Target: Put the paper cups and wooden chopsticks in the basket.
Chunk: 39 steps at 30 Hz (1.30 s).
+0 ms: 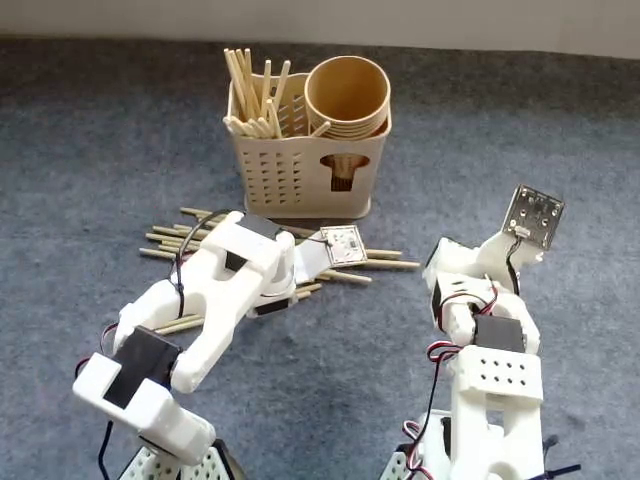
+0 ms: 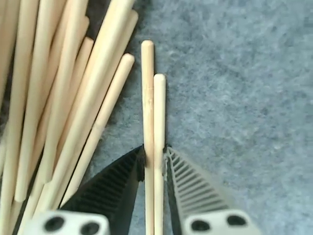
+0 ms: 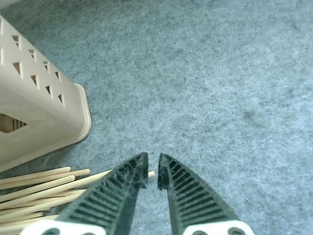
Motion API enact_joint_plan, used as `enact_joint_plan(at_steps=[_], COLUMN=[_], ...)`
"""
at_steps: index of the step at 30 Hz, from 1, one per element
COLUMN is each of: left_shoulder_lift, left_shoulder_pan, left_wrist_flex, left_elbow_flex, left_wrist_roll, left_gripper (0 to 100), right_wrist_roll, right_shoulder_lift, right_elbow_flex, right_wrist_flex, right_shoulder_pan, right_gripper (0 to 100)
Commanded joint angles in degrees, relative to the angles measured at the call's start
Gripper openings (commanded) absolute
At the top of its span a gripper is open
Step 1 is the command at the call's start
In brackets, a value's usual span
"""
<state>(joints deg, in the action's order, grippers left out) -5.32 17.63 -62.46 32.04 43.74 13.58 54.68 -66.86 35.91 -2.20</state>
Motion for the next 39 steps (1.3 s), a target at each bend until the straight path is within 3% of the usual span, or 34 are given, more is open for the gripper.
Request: enact_joint_plan(at_steps=[1, 12, 19, 28, 39], left_shoulder_lift=[6.99, 24.31, 38.11, 47.52, 50.42], left_shoulder_pan=[-1.1, -1.1, -0.75, -1.1, -1.1], left_wrist_flex=[-4.04, -13.45, -14.42, -13.89, -13.89], left_elbow_flex=[-1.63, -2.15, -2.15, -2.77, -13.67], left_wrist_roll=[-0.26, -0.62, -4.13, -10.99, -21.54], left_gripper=[1, 1, 1, 1, 1], right_wrist_roll=[0.0, 0.0, 0.0, 0.0, 0.0], right_shoulder_lift=[0.92, 0.92, 0.92, 0.92, 0.92], right_elbow_flex=[0.48, 0.48, 0.48, 0.48, 0.48], right_wrist_flex=[-1.63, -1.63, -1.63, -1.63, -1.63], right_shoulder_pan=[-0.57, -0.57, -0.57, -0.57, -0.57], right_gripper=[4.9, 4.9, 4.9, 4.9, 4.9])
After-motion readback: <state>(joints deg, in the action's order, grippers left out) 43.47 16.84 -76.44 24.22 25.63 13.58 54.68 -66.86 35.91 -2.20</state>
